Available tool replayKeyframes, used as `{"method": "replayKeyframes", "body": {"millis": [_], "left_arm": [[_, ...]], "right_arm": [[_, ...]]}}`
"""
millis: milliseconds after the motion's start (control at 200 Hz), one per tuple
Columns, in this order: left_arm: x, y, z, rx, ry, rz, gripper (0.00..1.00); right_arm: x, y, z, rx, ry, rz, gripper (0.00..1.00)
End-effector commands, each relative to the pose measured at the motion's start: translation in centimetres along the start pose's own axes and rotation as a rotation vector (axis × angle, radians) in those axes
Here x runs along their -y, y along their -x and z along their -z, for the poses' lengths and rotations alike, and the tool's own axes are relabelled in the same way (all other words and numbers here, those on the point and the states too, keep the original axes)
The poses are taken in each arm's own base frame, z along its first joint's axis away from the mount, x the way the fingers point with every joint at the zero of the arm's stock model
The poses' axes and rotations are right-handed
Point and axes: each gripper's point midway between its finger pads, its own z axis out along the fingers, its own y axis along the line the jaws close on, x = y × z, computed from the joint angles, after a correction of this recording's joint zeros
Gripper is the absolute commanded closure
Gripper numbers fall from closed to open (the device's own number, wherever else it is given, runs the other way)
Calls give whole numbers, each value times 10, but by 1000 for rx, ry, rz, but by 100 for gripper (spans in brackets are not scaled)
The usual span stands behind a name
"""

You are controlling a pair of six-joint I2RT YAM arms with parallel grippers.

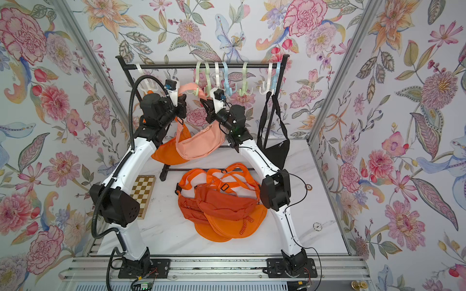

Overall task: Take the bag off the hook
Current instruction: Pick up the bag from the hook.

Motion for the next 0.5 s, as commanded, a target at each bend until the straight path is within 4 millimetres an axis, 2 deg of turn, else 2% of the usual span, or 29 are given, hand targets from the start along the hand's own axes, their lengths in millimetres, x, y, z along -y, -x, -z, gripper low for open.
{"method": "replayKeyframes", "body": {"millis": [0, 140, 345, 495], "left_arm": [[-9, 26, 3, 45, 26, 4, 100], [-9, 36, 4, 64, 23, 15, 100], [-9, 9, -5, 2, 29, 28, 100], [-10, 3, -10, -6, 32, 28, 100]], "right_arm": [[-2, 41, 3, 43, -12, 25, 100], [2, 44, 4, 35, -29, 19, 100], [8, 27, 6, -6, -52, 4, 100], [17, 19, 7, -20, -81, 1, 100]]}}
